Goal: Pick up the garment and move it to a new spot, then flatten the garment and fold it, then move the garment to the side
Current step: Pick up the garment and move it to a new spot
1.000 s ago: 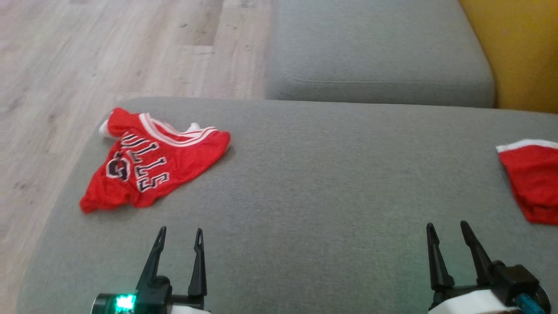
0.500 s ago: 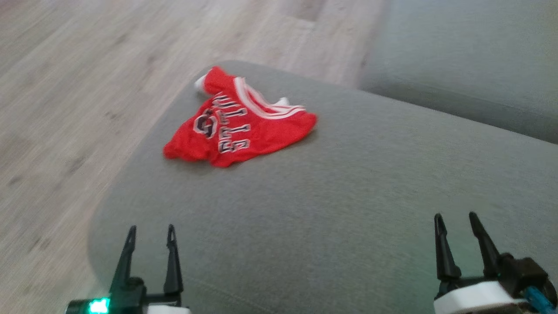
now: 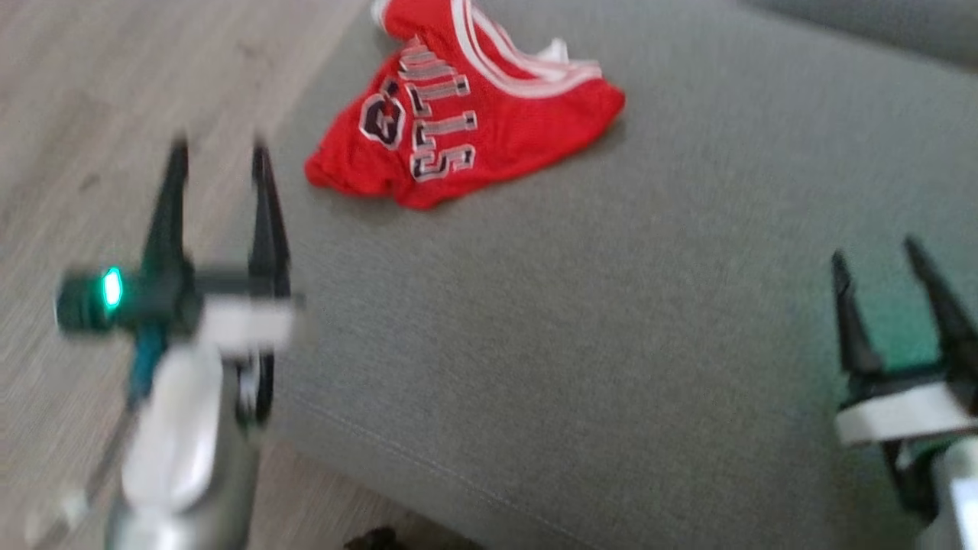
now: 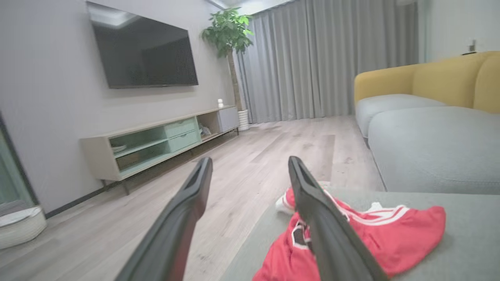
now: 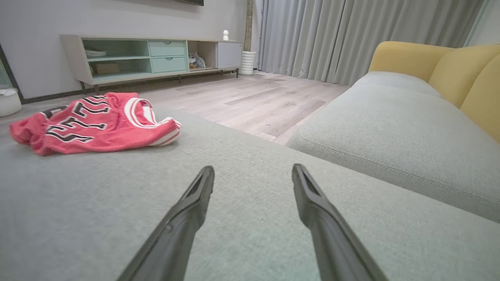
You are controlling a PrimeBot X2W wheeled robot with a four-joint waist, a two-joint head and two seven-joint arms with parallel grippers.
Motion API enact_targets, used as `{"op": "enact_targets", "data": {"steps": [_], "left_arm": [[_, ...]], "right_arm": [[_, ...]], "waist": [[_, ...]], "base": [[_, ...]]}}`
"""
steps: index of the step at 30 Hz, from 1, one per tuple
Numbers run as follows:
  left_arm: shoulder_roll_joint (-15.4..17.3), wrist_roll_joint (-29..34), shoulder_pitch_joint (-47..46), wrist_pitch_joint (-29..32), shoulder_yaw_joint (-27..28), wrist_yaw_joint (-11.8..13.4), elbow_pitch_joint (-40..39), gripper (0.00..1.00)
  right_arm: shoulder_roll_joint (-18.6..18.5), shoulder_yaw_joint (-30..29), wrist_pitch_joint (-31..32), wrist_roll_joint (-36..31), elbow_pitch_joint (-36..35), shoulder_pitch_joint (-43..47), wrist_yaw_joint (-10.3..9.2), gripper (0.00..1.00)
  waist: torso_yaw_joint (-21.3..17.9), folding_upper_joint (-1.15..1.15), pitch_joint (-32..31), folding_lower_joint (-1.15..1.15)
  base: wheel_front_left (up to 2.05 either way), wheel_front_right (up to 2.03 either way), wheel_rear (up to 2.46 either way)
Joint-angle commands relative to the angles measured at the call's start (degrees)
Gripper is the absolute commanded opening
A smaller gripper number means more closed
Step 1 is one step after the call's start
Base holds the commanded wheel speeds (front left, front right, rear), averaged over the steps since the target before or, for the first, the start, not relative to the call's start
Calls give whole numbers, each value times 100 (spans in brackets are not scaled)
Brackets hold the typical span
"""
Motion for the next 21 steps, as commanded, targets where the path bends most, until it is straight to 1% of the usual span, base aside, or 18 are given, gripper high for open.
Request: {"op": "enact_targets", "data": {"steps": [1, 4, 6, 8, 12, 13, 15, 17, 18, 21], "left_arm": [[175, -46, -399, -28, 199, -69, 49, 100], [266, -141, -1588, 97, 134, -381, 1164, 100], [287, -275, -2319, 349, 135, -567, 1961, 100], [329, -388, -2898, 685, 149, -673, 2741, 100], [419, -578, -3556, 1314, 161, -813, 4058, 100], [409, -772, -3710, 1488, 217, -891, 4541, 100], [413, -923, -3794, 1526, 231, -944, 4882, 100], [429, -1021, -3841, 1426, 197, -974, 5094, 10], [439, -1052, -3859, 1299, 162, -983, 5144, 0], [457, -1129, -3937, 820, -92, -993, 5114, 0]], "right_arm": [[-177, 117, -62, -45, -212, -178, 37, 100], [-469, 101, -62, -87, -283, -446, 37, 100], [-616, 88, -62, -101, -322, -579, 37, 100], [-717, 96, -62, -114, -380, -674, 37, 100], [-772, 73, -62, -109, -465, -744, 37, 100], [-748, 40, -62, -109, -494, -730, 37, 100], [-720, 14, -62, -112, -511, -699, 37, 100], [-674, -3, -62, -125, -514, -679, 37, 100], [-636, -11, -62, -134, -511, -671, 37, 100], [-513, 23, -62, -131, -450, -666, 37, 100]], "waist": [[-278, 0, 904, -3], [-492, 0, 1325, -3], [-624, 0, 1531, -3], [-774, 0, 1697, -3], [-1043, 0, 1880, -3], [-1128, 0, 1927, -3], [-1171, 0, 1947, -3], [-1201, 0, 1936, -3], [-1210, 0, 1901, -3], [-1245, 0, 1665, -3]], "base": [[0, 0, 0], [0, 0, 0], [0, 0, 0], [0, 0, 0], [0, 0, 0], [0, 0, 0], [0, 0, 0], [0, 0, 0], [0, 0, 0], [0, 0, 0]]}}
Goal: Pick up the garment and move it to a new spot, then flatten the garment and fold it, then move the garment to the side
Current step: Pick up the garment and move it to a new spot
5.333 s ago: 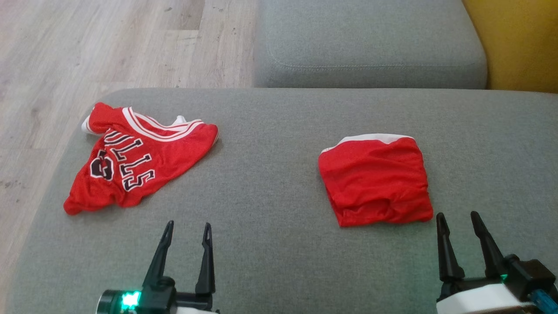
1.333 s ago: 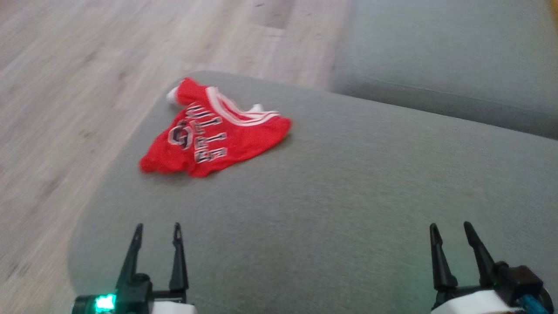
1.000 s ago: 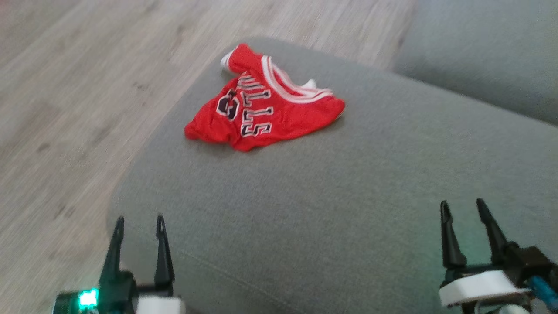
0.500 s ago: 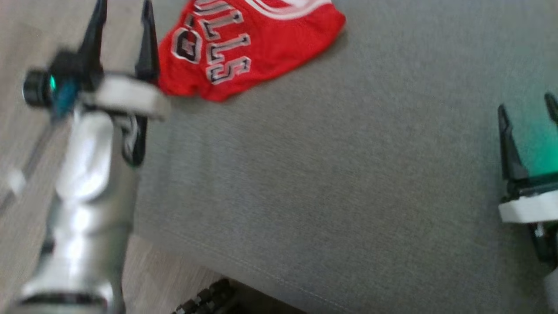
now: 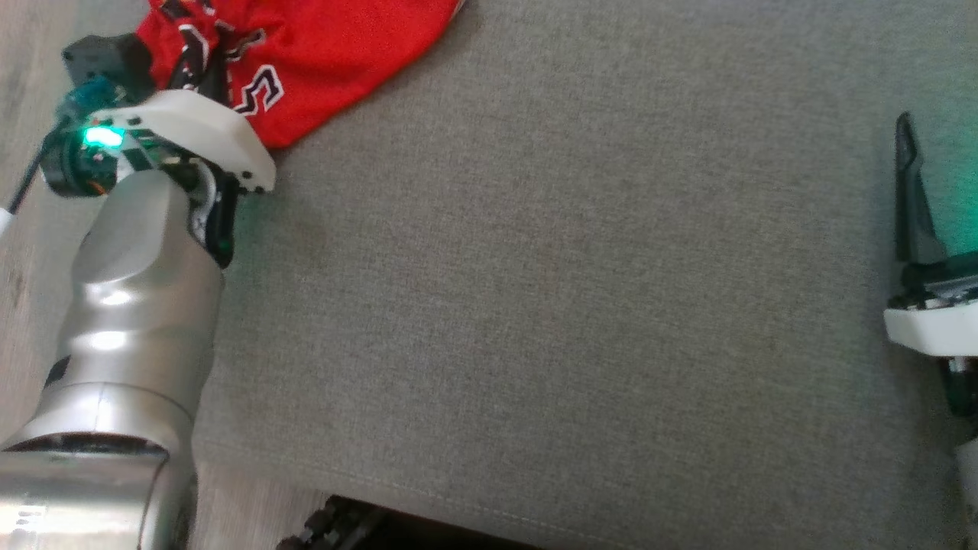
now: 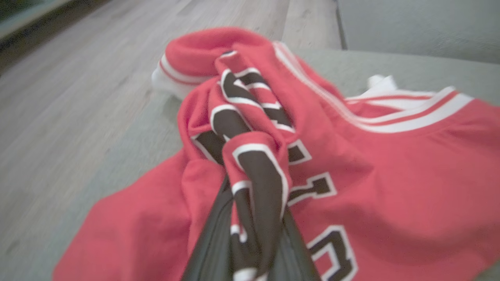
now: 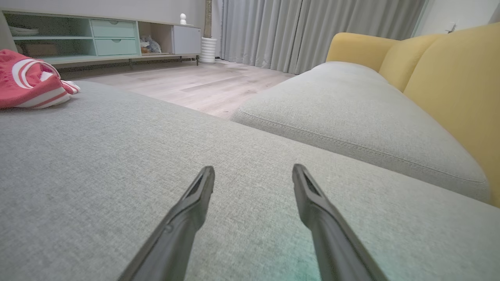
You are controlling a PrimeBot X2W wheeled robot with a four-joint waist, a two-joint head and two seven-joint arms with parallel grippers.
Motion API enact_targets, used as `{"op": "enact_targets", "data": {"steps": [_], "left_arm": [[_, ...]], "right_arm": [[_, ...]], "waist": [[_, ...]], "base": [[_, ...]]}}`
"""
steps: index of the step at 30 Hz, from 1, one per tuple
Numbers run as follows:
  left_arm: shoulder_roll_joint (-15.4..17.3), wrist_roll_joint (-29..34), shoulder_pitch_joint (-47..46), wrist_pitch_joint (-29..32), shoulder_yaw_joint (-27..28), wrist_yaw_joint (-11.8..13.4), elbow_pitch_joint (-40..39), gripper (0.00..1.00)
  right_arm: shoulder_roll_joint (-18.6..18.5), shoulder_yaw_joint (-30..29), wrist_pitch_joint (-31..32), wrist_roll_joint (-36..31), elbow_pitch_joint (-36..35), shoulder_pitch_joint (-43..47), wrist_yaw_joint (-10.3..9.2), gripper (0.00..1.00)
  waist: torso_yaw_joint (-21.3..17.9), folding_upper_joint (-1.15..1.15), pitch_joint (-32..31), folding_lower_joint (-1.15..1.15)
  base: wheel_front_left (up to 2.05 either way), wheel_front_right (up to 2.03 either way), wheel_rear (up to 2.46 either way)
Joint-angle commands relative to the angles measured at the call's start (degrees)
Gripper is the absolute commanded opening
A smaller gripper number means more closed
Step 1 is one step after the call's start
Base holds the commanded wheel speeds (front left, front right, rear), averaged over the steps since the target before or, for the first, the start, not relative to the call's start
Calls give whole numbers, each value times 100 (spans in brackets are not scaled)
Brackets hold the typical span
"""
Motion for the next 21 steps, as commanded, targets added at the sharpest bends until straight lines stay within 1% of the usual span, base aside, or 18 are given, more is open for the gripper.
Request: {"op": "enact_targets", "data": {"steps": [1, 2, 3, 8, 11, 14, 17, 21], "left_arm": [[317, -61, -131, -306, -185, -30, -188, 0], [338, -92, -161, -423, -342, -30, -250, 0], [338, -92, -161, -423, -342, -30, -250, 0], [515, -189, -430, -682, -1240, -31, -701, 0], [604, -402, -595, -670, -1819, -32, -1120, 0], [718, -683, -727, -572, -2345, -32, -1655, 0], [775, -1002, -806, -411, -2762, -32, -2265, 0], [777, -1386, -829, -202, -3138, -32, -3053, 0]], "right_arm": [[95, 117, 55, -28, 204, 348, 37, 100], [148, 158, 55, -12, 245, 342, 37, 100], [148, 158, 55, -12, 245, 342, 37, 100], [544, 305, 55, 84, 410, 398, 37, 100], [794, 363, 55, 158, 481, 503, 37, 100], [1008, 410, 55, 217, 495, 648, 37, 100], [1159, 370, 55, 259, 465, 808, 37, 100], [1292, 340, 55, 287, 398, 1025, 37, 100]], "waist": [[-45, 0, -309, -1], [-76, 0, -465, -1], [-76, 0, -465, -1], [-390, 0, -1409, -1], [-748, 0, -1998, -1], [-1186, 0, -2473, -1], [-1602, 0, -2800, -1], [-2074, 0, -2988, -1]], "base": [[0, 0, 0], [0, 0, 0], [0, 0, 0], [0, 0, 0], [0, 0, 0], [0, 0, 0], [0, 0, 0], [0, 0, 0]]}}
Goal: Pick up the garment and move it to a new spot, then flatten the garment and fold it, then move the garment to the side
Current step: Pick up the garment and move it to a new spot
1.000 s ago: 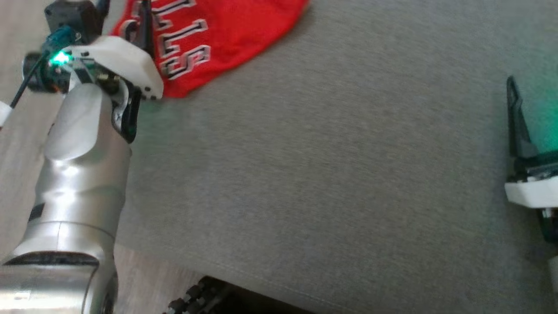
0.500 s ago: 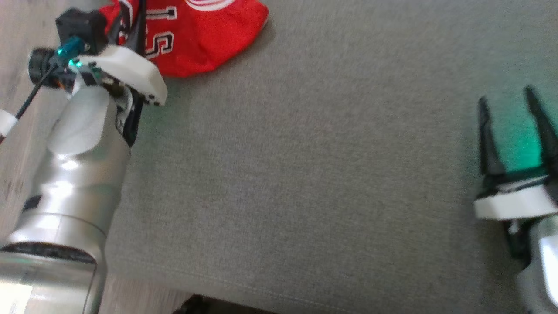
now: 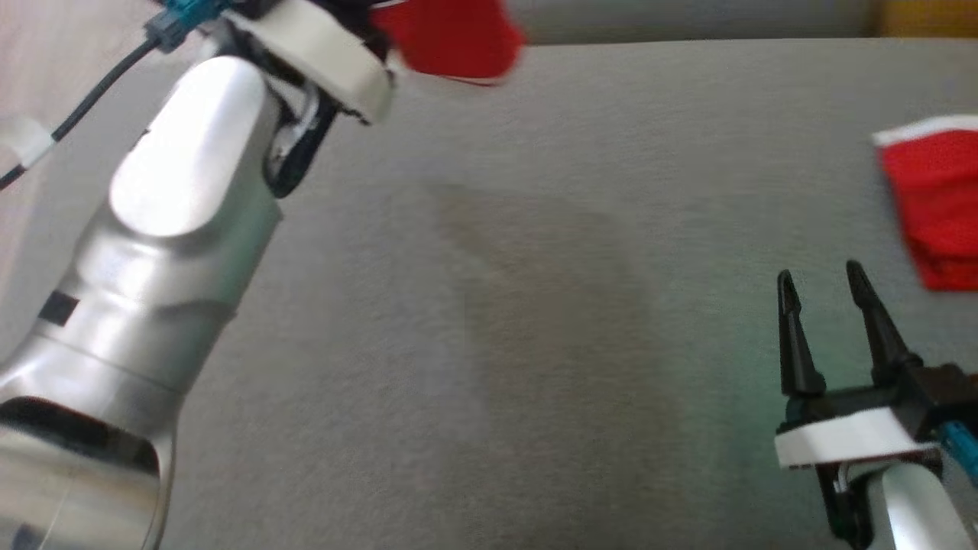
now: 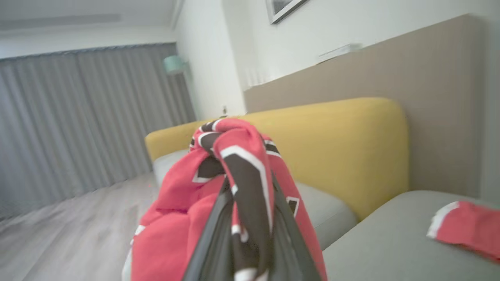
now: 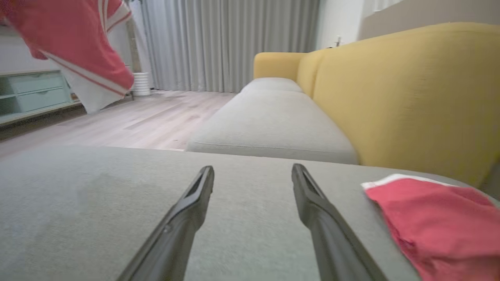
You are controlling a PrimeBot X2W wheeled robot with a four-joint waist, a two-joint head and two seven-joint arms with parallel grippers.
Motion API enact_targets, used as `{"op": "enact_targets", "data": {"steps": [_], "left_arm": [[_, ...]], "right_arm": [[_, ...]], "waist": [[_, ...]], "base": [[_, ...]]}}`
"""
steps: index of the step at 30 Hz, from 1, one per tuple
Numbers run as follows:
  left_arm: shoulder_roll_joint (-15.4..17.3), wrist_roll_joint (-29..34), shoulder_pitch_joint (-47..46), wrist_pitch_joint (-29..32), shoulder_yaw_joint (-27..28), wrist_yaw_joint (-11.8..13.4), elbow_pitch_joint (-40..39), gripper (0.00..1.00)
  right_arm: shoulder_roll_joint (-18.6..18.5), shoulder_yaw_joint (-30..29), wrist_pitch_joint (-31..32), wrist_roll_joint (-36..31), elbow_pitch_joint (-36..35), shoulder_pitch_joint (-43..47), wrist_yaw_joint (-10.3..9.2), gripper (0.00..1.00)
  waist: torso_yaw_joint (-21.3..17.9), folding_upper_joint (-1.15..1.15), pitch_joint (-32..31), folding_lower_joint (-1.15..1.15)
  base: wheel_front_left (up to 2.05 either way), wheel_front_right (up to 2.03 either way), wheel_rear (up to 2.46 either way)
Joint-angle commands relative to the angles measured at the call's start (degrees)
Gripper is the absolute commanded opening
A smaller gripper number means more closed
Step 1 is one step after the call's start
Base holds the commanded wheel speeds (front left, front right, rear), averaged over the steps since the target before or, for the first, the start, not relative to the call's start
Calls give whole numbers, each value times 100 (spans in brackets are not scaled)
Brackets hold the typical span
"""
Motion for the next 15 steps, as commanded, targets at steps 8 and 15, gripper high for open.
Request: {"op": "enact_targets", "data": {"steps": [8, 15], "left_arm": [[333, -333, 233, 475, -379, 9, -641, 0], [288, -387, 1512, -131, -1125, 46, 453, 100]], "right_arm": [[178, 140, 3, 46, -383, -45, 37, 100], [252, 377, 3, 68, -331, -227, 37, 100]], "waist": [[-1190, 0, -159, 2], [-1272, 0, 418, 2]], "base": [[0, 0, 0], [0, 0, 0]]}}
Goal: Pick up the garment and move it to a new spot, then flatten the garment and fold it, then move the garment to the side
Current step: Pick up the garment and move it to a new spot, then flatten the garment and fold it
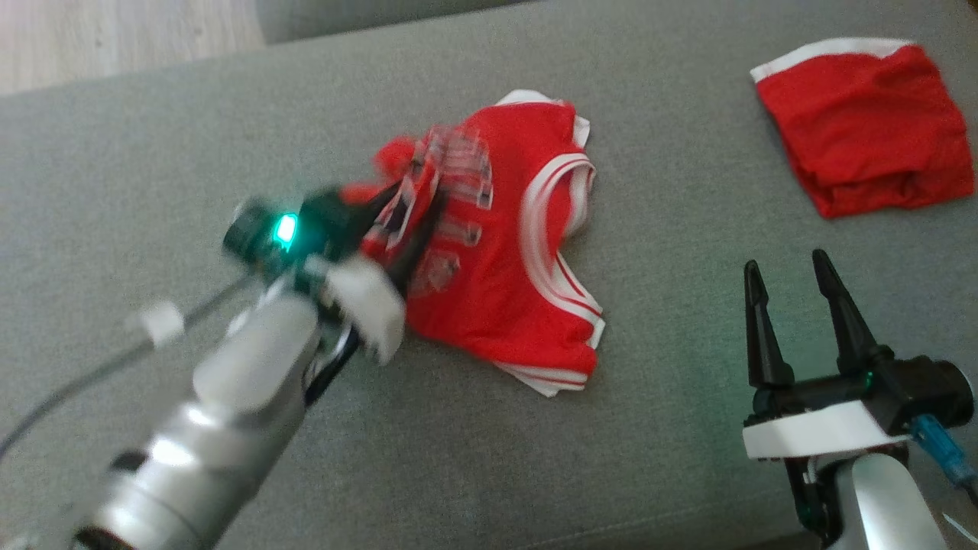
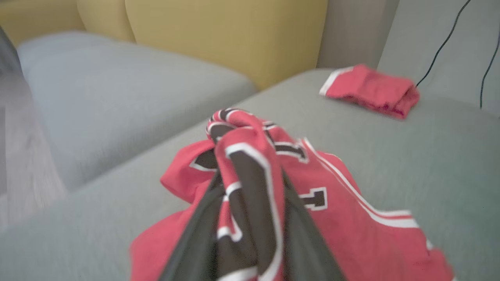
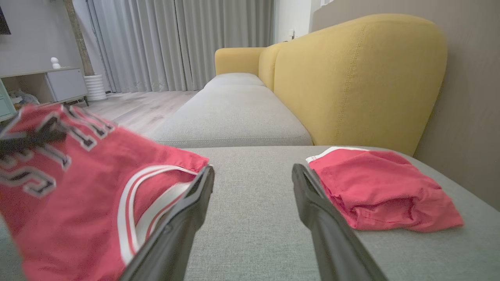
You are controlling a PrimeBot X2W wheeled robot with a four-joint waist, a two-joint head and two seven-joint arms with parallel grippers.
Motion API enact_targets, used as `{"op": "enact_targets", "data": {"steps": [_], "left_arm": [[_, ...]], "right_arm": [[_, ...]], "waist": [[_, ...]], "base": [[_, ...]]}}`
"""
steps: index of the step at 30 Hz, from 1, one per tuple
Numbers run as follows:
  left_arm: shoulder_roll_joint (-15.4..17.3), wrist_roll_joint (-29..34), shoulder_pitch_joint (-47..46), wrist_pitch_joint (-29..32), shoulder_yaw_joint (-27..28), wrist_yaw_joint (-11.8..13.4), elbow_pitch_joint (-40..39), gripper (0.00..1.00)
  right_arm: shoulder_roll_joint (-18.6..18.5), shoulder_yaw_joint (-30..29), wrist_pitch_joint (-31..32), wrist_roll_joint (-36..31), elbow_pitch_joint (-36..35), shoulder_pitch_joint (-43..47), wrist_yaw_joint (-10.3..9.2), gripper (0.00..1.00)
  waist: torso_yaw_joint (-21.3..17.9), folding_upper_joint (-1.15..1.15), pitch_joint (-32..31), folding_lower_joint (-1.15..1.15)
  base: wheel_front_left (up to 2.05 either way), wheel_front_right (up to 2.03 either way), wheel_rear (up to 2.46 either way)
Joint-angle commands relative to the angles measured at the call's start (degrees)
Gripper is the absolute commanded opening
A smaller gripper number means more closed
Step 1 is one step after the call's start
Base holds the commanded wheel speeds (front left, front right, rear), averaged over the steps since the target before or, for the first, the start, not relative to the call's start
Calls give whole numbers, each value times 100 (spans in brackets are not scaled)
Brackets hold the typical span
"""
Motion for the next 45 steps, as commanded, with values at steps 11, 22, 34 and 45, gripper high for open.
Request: {"op": "enact_targets", "data": {"steps": [11, 22, 34, 45], "left_arm": [[-306, 727, 1752, -763, 1635, 1602, -998, 100], [-669, 2256, 4821, -765, 3216, 1889, -3435, 100], [-912, 2876, 5481, -765, 3904, 1767, -3957, 100], [-980, 3051, 5626, -765, 4049, 1509, -3856, 100]], "right_arm": [[-11, -70, 3, 12, -4, 177, 37, 100], [-9, -154, 3, 283, 82, 1205, 37, 100], [-9, 108, 3, 407, 72, 1643, 37, 100], [-8, 200, 3, 513, 64, 1696, 37, 100]], "waist": [[600, 0, -474, -1], [1397, 0, -1567, -1], [1540, 0, -1831, -1], [1512, 0, -1850, -1]], "base": [[0, 0, 0], [0, 0, 0], [0, 0, 0], [0, 0, 0]]}}
